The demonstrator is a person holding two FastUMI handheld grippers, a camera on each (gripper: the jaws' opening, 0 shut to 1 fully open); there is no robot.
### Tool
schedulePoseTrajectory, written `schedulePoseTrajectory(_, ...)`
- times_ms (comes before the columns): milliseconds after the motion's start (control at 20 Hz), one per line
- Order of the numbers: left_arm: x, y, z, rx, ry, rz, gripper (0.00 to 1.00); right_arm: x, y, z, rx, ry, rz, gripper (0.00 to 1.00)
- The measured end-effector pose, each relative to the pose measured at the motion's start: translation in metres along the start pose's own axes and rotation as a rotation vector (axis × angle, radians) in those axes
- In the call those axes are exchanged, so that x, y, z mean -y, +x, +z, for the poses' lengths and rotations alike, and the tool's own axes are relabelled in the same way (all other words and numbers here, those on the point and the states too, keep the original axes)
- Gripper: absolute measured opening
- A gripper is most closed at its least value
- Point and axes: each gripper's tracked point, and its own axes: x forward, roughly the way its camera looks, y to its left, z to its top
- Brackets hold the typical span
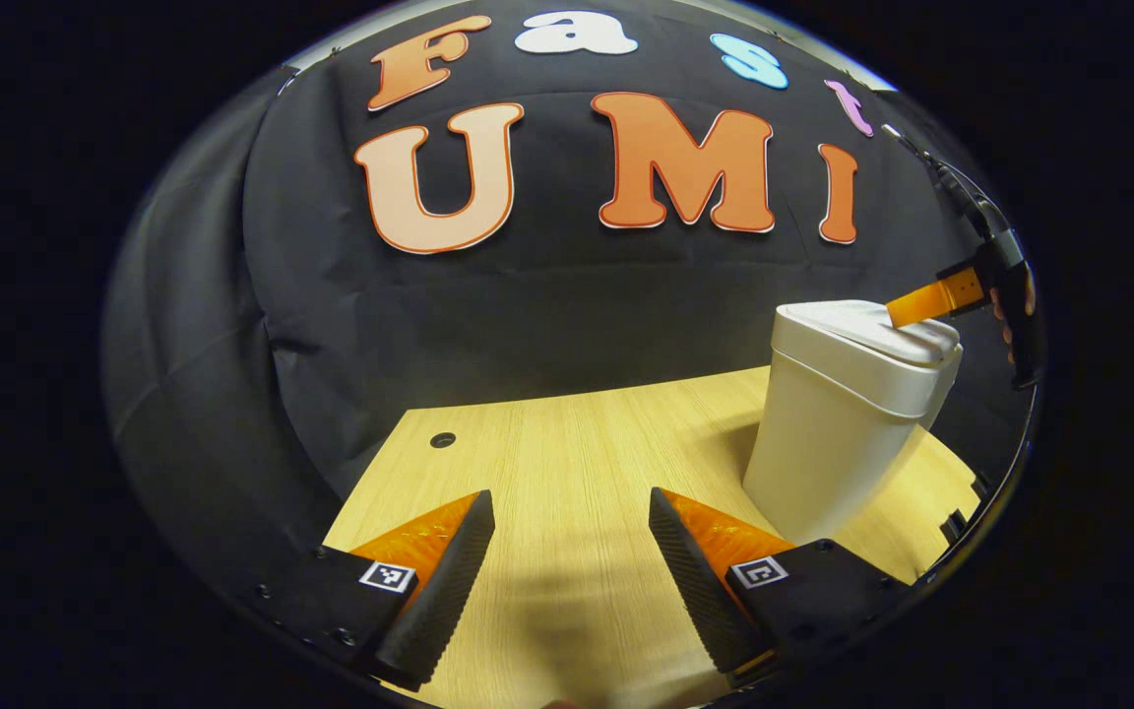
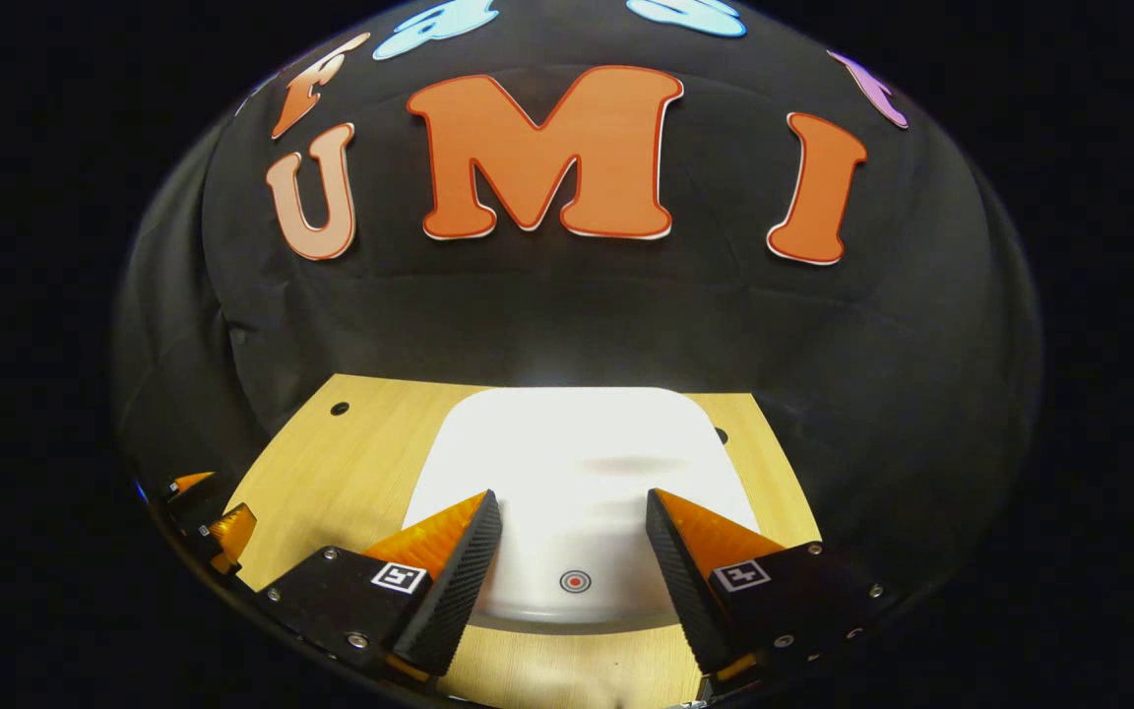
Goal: Press the lid of the desktop garbage bin to open it, pick up the crumpled paper on the desktop and throw it into the bin, then pick up the pop can on the desktop and drop it into the bin, and finally close the garbage bin lid.
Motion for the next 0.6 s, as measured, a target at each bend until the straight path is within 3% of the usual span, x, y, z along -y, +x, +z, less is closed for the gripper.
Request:
schedulePoseTrajectory(250, 0.006, -0.0019, -0.0058, -0.016, 0.006, -0.013, 0.96, -0.0032, -0.0021, -0.0004, -0.001, 0.005, -0.005, 0.88)
schedulePoseTrajectory(300, 0.008, -0.0012, -0.0066, -0.018, 0.008, -0.016, 1.0, -0.0036, -0.0021, -0.0006, 0.0, 0.004, -0.005, 0.87)
schedulePoseTrajectory(600, 0.0103, -0.0025, -0.0106, -0.032, 0.013, -0.025, 1.0, -0.0094, -0.0016, 0.0005, 0.042, 0.004, 0.005, 0.78)
